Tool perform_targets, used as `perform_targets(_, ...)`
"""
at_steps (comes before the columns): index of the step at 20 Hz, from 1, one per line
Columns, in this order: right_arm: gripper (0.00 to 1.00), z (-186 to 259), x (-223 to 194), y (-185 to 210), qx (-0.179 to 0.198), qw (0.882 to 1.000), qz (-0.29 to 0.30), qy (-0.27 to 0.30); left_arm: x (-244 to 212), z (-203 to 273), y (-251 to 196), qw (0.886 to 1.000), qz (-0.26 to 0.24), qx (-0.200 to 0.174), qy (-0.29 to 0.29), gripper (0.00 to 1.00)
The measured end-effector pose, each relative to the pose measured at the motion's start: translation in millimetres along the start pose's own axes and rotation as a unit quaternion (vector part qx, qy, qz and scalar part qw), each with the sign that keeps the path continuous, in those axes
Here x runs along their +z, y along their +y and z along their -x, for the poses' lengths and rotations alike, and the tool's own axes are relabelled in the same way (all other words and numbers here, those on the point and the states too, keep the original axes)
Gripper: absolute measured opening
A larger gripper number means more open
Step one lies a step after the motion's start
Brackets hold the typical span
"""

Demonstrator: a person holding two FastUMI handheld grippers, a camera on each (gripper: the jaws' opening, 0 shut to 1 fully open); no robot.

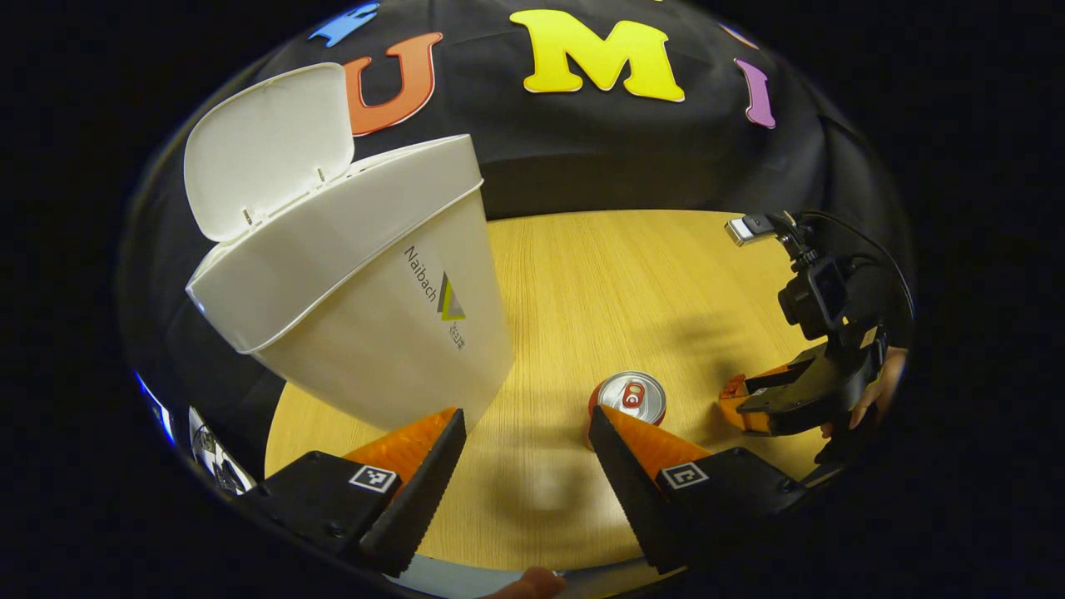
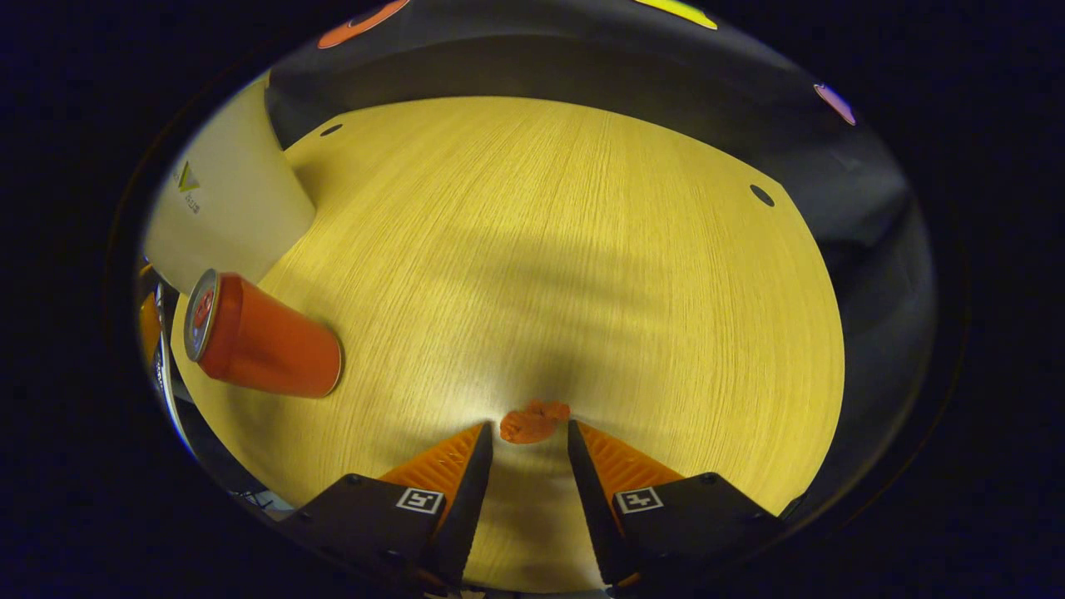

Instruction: Press the lid of the desktop garbage bin to open it, pick up the crumpled paper on the desktop and throw it into the bin, then pick up the pop can on the desktop and drop it into the bin, and finally close the garbage bin lid.

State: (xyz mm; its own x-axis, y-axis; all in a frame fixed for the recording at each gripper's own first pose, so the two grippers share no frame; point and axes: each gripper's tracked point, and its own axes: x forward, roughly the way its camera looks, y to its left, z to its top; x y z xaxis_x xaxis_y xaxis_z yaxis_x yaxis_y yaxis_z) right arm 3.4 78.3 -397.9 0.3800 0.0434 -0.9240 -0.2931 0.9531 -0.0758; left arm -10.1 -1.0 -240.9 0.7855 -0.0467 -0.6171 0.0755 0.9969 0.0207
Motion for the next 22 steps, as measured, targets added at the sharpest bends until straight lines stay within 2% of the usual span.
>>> perform_targets(2, 0.58, -4.9, 5.2, 2.8, -0.001, 1.0, 0.011, -0.002, -3.9, -0.5, 0.0, 1.0, 0.005, 0.001, 0.008, 0.99)
perform_targets(3, 0.51, -6.4, 7.2, 5.3, 0.0, 1.0, 0.015, -0.002, -5.6, 0.4, 0.3, 1.0, 0.007, 0.003, 0.01, 0.99)
perform_targets(9, 0.52, -11.3, 9.0, 1.6, -0.005, 1.0, 0.015, -0.001, -8.0, 2.3, 0.4, 1.0, 0.01, 0.01, 0.013, 0.99)
perform_targets(11, 0.26, -5.3, 8.0, -1.1, -0.004, 1.0, 0.007, 0.002, -10.5, 2.2, -0.5, 1.0, 0.012, 0.01, 0.016, 0.99)
perform_targets(13, 0.32, -4.7, 9.2, -3.0, -0.001, 1.0, 0.004, 0.002, -13.7, 2.4, -1.4, 1.0, 0.015, 0.01, 0.021, 0.99)
perform_targets(14, 0.31, -4.0, 9.6, -6.1, -0.006, 1.0, 0.002, 0.0, -14.7, 2.5, -0.7, 1.0, 0.016, 0.011, 0.022, 0.99)
perform_targets(15, 0.24, -4.1, 9.4, -5.5, -0.005, 1.0, 0.0, 0.002, -15.8, 2.0, -0.7, 1.0, 0.017, 0.011, 0.024, 0.99)
perform_targets(20, 0.26, 3.2, 15.4, -8.9, -0.005, 1.0, 0.002, -0.019, -18.5, 2.7, -7.2, 1.0, 0.01, 0.008, 0.027, 0.99)
perform_targets(22, 0.24, 13.4, 24.3, -11.9, -0.012, 0.999, 0.003, -0.032, -20.9, 2.8, -12.3, 1.0, 0.006, 0.003, 0.029, 0.99)
